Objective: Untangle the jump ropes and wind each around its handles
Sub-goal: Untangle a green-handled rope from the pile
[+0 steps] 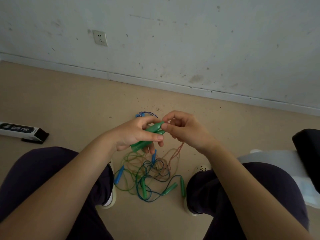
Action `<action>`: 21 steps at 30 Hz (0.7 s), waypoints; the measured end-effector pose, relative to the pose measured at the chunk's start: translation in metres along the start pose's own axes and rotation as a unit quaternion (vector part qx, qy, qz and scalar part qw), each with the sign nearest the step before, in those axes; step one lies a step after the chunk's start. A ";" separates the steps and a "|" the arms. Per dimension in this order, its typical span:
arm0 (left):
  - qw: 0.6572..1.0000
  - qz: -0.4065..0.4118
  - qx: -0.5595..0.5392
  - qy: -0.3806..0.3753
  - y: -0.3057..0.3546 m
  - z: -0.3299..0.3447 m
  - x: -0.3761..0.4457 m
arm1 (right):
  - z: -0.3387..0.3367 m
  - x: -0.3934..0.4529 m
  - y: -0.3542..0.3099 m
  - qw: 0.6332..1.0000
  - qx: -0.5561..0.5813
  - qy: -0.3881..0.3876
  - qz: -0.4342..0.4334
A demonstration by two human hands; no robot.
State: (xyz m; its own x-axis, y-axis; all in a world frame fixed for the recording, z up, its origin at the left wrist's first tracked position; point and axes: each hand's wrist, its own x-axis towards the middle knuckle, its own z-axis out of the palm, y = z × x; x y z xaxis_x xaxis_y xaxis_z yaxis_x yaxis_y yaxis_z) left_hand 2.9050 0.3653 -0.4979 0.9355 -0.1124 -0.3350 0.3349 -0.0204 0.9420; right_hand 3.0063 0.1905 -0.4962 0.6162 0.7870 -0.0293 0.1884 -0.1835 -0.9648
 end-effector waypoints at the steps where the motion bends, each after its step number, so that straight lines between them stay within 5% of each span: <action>1: 1.000 -0.005 0.011 -0.007 0.001 -0.002 -0.001 | -0.001 0.000 0.000 1.000 -0.009 0.002 0.001; 16: 0.994 -0.037 0.102 0.000 0.003 -0.010 -0.006 | -0.020 -0.003 -0.004 0.997 0.023 0.074 0.024; 21: 0.985 0.049 -0.010 0.166 -0.001 -0.010 0.001 | -0.023 0.001 0.002 0.990 0.035 0.127 0.047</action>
State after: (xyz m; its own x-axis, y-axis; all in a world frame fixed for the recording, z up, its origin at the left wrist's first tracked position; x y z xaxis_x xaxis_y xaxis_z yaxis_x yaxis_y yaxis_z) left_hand 2.9067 0.3749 -0.4996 0.9474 0.2190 -0.2335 0.2406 -0.0058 0.9706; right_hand 3.0247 0.1773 -0.4919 0.8031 0.5926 -0.0618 0.0726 -0.2004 -0.9770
